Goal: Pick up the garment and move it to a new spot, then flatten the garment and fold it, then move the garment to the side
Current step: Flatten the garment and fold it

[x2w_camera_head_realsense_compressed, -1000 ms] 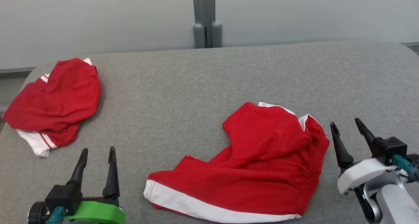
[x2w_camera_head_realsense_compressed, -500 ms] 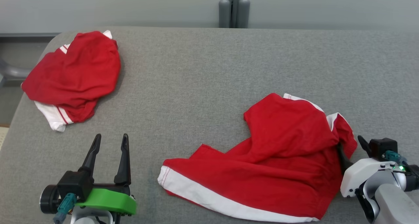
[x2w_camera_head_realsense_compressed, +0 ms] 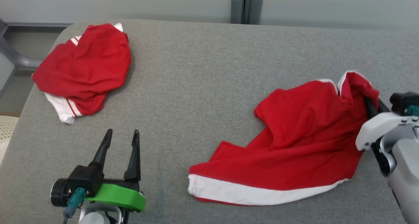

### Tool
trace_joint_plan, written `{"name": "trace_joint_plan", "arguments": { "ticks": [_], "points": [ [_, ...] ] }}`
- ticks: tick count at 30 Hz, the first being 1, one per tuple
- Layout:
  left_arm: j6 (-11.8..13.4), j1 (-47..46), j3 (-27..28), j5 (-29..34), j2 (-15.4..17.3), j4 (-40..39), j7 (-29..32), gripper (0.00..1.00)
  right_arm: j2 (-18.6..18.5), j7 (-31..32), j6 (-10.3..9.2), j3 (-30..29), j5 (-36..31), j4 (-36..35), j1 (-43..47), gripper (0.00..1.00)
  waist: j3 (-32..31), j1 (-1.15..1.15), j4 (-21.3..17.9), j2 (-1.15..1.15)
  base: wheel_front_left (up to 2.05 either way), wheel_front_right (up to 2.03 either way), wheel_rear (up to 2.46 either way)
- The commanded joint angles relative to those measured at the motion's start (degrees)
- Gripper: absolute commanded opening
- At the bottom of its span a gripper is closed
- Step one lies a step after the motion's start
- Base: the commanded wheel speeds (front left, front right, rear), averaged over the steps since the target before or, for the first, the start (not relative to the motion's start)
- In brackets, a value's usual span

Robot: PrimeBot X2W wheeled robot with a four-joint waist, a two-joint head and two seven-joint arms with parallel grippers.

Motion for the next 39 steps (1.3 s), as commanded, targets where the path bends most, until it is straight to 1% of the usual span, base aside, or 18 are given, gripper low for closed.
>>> {"name": "trace_joint_plan", "arguments": {
  "ticks": [1, 2, 3, 4, 5, 8, 14, 21, 27, 34, 39],
  "points": [
    [-0.2, -0.7, -0.2, -0.4, 0.0, 0.2, 0.0, 1.00, -0.1, -0.2, -0.02, -0.4, 0.5, 1.0, -1.0, 0.00, -0.2, 0.00, 0.4, 0.00, 0.00, 0.00, 0.00],
    [-0.2, -0.7, -0.3, -0.5, 0.0, 0.3, 0.0, 1.00, -0.2, -0.2, -0.02, -0.2, 0.4, 2.4, -1.4, 0.00, -0.3, 0.00, 0.6, 0.00, 0.00, 0.00, 0.00],
    [-0.2, -0.7, -0.5, -0.6, 0.0, 0.3, 0.0, 1.00, -0.3, -0.2, -0.02, 0.4, 0.0, 4.1, -1.9, 0.38, -0.4, 0.00, 0.9, 0.00, 0.00, 0.00, 0.00],
    [-0.2, -0.6, -0.7, -0.6, -0.1, 0.3, 0.0, 1.00, 0.0, -0.2, -0.02, 0.9, -0.1, 4.6, -2.7, 0.98, -0.5, 0.00, 1.0, 0.00, 0.00, 0.00, 0.00],
    [-0.2, -0.4, -0.8, -0.6, -0.1, 0.4, 0.0, 1.00, 0.2, -0.2, -0.02, 1.4, -0.1, 4.9, -3.6, 1.00, -0.7, 0.00, 1.1, 0.00, 0.00, 0.00, 0.00],
    [-0.2, 0.2, -0.5, -0.7, -0.1, 0.6, 0.0, 1.00, 0.2, -0.2, -0.02, 1.3, -0.2, 3.8, -3.3, 1.00, -1.4, 0.00, 0.8, 0.00, 0.00, 0.00, 0.00],
    [-0.2, 2.0, 0.3, -0.6, 0.2, 0.8, 0.0, 1.00, 1.1, -0.2, -0.02, -1.3, -1.0, -2.7, 2.6, 1.00, -4.2, 0.00, -1.8, 0.00, 0.00, 0.00, 0.00],
    [-0.2, 3.6, 1.3, -0.6, 0.6, 0.9, 0.0, 1.00, 1.5, -0.2, -0.02, -1.6, -1.2, -9.0, 10.3, 1.00, -6.5, 0.00, -5.0, 0.00, 0.00, 0.00, 0.00],
    [-0.2, 5.1, 2.5, -0.4, 0.6, 0.5, 0.0, 1.00, 2.3, -0.2, -0.02, -3.9, -1.6, -17.1, 16.6, 1.00, -7.9, 0.00, -7.4, 0.00, 0.00, 0.00, 0.00],
    [-0.2, 6.4, 4.6, -0.3, 0.9, 0.1, 0.0, 1.00, 5.3, -0.2, -0.02, -7.9, -2.8, -28.3, 24.5, 1.00, -8.8, 0.00, -9.2, 0.00, 0.00, 0.00, 0.00],
    [-0.2, 6.9, 6.2, 0.1, 1.1, 0.1, 0.0, 1.00, 7.5, -0.2, -0.02, -9.3, -4.4, -35.4, 29.4, 1.00, -9.1, 0.00, -9.9, 0.00, 0.00, 0.00, 0.00]
  ]
}}
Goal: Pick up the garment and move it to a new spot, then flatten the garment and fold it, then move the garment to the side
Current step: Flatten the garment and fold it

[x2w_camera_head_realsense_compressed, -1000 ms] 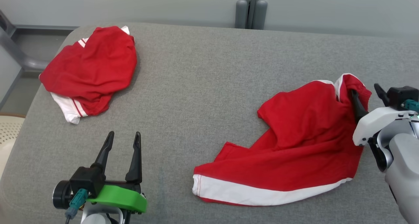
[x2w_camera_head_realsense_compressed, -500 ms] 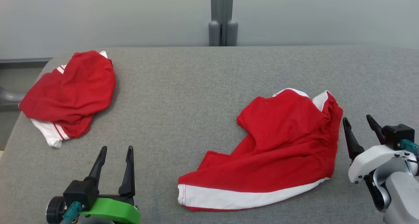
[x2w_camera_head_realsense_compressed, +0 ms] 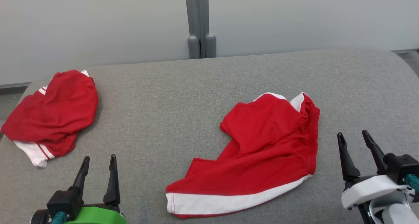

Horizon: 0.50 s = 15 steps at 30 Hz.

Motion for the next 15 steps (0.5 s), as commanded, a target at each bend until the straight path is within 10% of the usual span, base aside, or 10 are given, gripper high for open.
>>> {"name": "trace_joint_plan", "arguments": {
  "ticks": [1, 15],
  "points": [
    [-0.2, 0.6, 0.4, 0.3, 0.4, 0.0, 0.0, 1.00, 0.4, -0.2, 0.00, -0.3, -0.6, -1.4, 1.6, 1.00, -0.2, 0.00, -0.2, 0.00, 0.00, 0.00, 0.00],
    [-0.2, 1.8, 2.0, 1.4, 0.0, 0.2, 0.0, 1.00, 3.7, -0.2, 0.00, 1.2, -2.5, -7.3, 7.9, 1.00, -0.9, 0.00, -0.1, 0.00, 0.00, 0.00, 0.00]
  ]
}}
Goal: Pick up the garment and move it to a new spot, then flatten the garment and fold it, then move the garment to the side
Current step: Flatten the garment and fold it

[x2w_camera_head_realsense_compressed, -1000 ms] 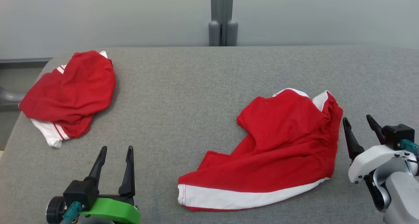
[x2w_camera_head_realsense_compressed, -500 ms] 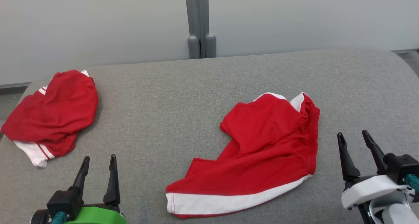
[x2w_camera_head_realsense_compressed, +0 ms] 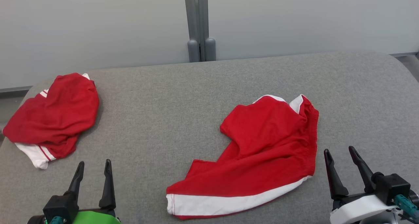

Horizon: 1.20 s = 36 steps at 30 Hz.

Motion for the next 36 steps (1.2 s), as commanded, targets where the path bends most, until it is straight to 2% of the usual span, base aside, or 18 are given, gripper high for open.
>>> {"name": "trace_joint_plan", "arguments": {
  "ticks": [1, 36],
  "points": [
    [-0.2, 0.8, 0.4, 0.8, 0.0, 0.1, 0.0, 1.00, -0.1, -0.2, 0.00, 0.4, -0.4, 0.1, 0.7, 1.00, 0.0, 0.00, 0.1, 0.00, 0.00, 0.00, 0.00],
    [-0.2, 1.4, 0.8, 1.2, 0.0, 0.3, 0.0, 1.00, -0.3, -0.2, -0.01, 1.2, -1.1, 2.0, 0.3, 1.00, 0.0, 0.00, 0.7, 0.00, 0.00, 0.00, 0.00]
  ]
}}
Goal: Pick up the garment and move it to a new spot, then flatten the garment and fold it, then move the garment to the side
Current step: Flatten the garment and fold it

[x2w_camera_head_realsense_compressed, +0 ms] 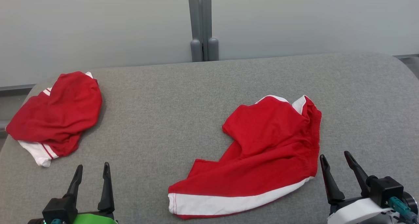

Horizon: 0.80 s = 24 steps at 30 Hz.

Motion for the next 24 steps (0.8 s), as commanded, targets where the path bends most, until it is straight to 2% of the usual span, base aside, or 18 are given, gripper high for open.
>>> {"name": "trace_joint_plan", "arguments": {
  "ticks": [1, 5, 11, 15, 24],
  "points": [
    [-0.2, 0.5, -0.1, 0.5, 0.0, 0.2, 0.0, 1.00, -0.1, -0.2, -0.01, -0.1, 0.0, 0.2, 0.1, 1.00, 0.0, 0.00, 0.1, 0.00, 0.00, 0.00, 0.00],
    [-0.2, 0.3, -1.0, 0.4, 0.1, 0.5, 0.0, 1.00, -0.3, -0.2, -0.01, -0.3, 0.3, 0.6, 0.1, 1.00, 0.2, 0.00, 0.2, 0.00, 0.00, 0.00, 0.00],
    [-0.2, 0.9, -6.5, -0.2, 0.3, 2.8, 0.0, 1.00, -1.3, -0.2, -0.01, 0.2, 1.1, 3.1, -0.1, 1.00, 0.8, 0.00, 0.5, 0.00, 0.00, 0.00, 0.00],
    [-0.2, 0.8, -11.7, -1.1, 0.3, 5.4, 0.0, 1.00, -2.5, -0.2, -0.01, 1.1, 2.0, 6.7, -0.6, 1.00, 1.4, 0.00, 0.7, 0.00, 0.00, 0.00, 0.00],
    [-0.2, -1.8, -21.7, -4.1, 0.2, 12.6, 0.0, 1.00, -6.2, -0.2, -0.01, 7.3, 4.7, 16.6, -4.9, 1.00, 3.2, 0.00, 1.0, 0.00, 0.00, 0.00, 0.00]
  ]
}}
